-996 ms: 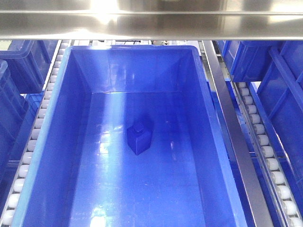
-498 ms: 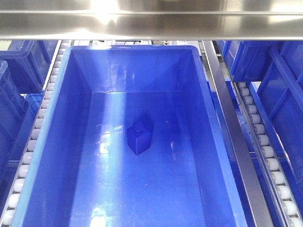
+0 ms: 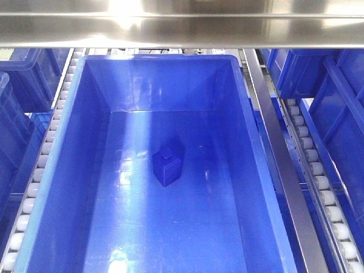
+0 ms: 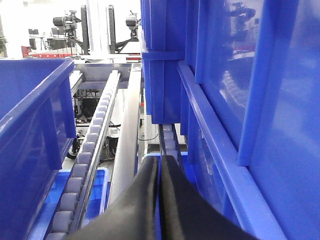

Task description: Pour parts from conveyor to right shelf

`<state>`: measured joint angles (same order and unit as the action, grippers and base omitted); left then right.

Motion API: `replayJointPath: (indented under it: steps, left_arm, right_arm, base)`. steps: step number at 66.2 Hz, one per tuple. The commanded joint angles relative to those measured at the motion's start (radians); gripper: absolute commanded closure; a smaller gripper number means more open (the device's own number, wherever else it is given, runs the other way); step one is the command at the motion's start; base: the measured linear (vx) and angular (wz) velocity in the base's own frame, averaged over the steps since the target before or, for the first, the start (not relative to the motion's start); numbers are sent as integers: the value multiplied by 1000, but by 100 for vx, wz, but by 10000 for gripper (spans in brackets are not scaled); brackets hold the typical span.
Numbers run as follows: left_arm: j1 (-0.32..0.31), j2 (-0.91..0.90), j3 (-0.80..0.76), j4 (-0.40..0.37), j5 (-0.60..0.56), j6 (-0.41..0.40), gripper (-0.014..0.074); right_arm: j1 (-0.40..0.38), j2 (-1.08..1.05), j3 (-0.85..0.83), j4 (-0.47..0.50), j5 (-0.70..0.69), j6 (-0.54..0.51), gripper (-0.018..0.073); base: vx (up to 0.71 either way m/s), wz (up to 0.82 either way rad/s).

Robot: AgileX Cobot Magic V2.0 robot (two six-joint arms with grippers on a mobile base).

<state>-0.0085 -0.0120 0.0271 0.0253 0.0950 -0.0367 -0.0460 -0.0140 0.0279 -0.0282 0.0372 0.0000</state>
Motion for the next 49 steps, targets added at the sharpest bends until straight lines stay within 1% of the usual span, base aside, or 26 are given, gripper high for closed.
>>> replayJointPath:
  steps: [1, 49]
  left_arm:
    - [-5, -12, -19, -6, -72, -8, 603]
    - [-5, -12, -19, -6, -72, -8, 603]
  right_arm:
    - [-8, -9, 9, -6, -72, 6, 568]
    - [-8, -9, 9, -6, -68, 6, 568]
  base:
    - [0, 0]
    - [0, 0]
